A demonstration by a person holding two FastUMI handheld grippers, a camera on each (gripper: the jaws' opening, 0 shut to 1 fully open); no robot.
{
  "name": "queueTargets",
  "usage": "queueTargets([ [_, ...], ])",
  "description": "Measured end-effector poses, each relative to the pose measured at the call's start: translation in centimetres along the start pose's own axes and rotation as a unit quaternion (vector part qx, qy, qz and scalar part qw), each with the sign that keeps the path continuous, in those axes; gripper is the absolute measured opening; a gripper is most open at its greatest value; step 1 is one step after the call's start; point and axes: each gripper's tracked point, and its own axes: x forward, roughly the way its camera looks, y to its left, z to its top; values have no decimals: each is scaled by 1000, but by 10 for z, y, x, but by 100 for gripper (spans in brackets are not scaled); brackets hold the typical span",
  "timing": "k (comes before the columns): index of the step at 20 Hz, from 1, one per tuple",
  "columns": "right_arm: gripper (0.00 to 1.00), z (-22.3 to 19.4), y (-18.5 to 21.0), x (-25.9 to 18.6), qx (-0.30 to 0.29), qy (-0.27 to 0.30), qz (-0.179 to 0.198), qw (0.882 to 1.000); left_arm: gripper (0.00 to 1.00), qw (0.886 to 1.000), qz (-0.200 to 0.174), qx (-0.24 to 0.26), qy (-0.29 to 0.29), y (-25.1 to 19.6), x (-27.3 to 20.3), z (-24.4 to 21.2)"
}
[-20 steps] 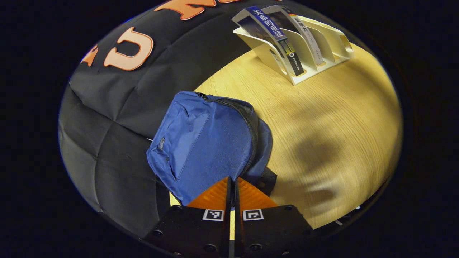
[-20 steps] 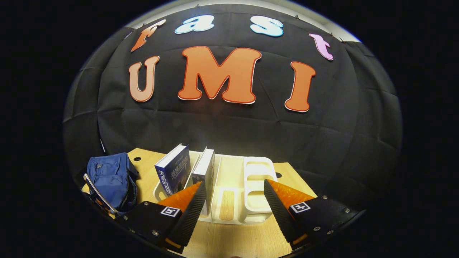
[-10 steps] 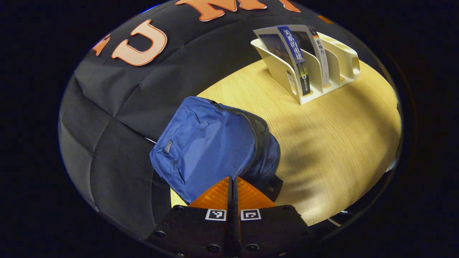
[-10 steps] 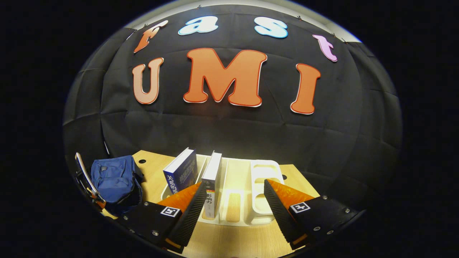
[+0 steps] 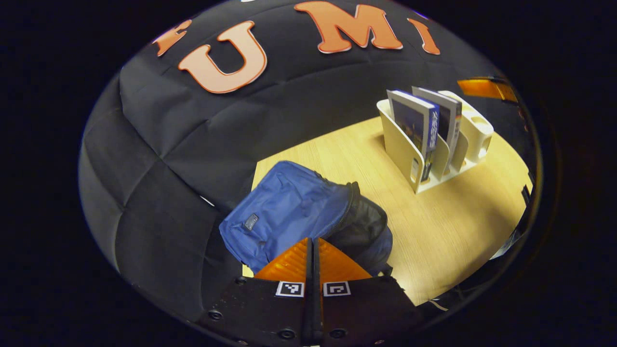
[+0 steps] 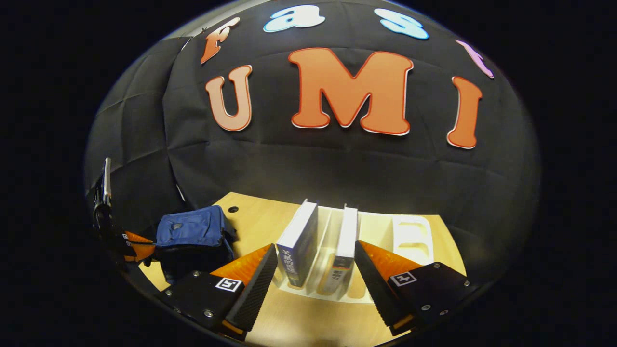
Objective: Open the schoolbag, grab two books from the bookshelf and put them into the schoolbag.
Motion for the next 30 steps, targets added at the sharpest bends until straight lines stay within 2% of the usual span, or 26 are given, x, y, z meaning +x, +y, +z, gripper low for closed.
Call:
queueTargets([
  [2,95,2,17,9,23,31,23,999,1,1000,-6,6,-13,14,5,14],
  [4,96,4,24,17,50,64,27,996,0,1000,-11,10,-23,28,3,27],
  [7,95,8,25,35,59,93,13,994,0,999,-14,-1,-44,53,0,47],
  [14,95,-1,31,86,40,171,-22,984,0,996,-36,-24,-79,90,6,85],
  [19,96,-22,16,118,24,237,-69,969,0,994,-56,-36,-92,103,12,101],
  [23,95,-29,9,136,16,262,-85,961,0,992,-67,-40,-104,109,12,117],
  [27,89,-39,3,152,18,287,-96,953,0,991,-73,-34,-108,106,16,127],
  [28,82,-44,1,153,20,296,-106,949,0,990,-67,-26,-123,109,16,137],
  [29,79,-48,1,157,24,303,-111,946,0,989,-63,-16,-132,111,13,143],
  [30,70,-53,0,159,27,312,-116,943,0,989,-55,-11,-135,112,15,147],
])
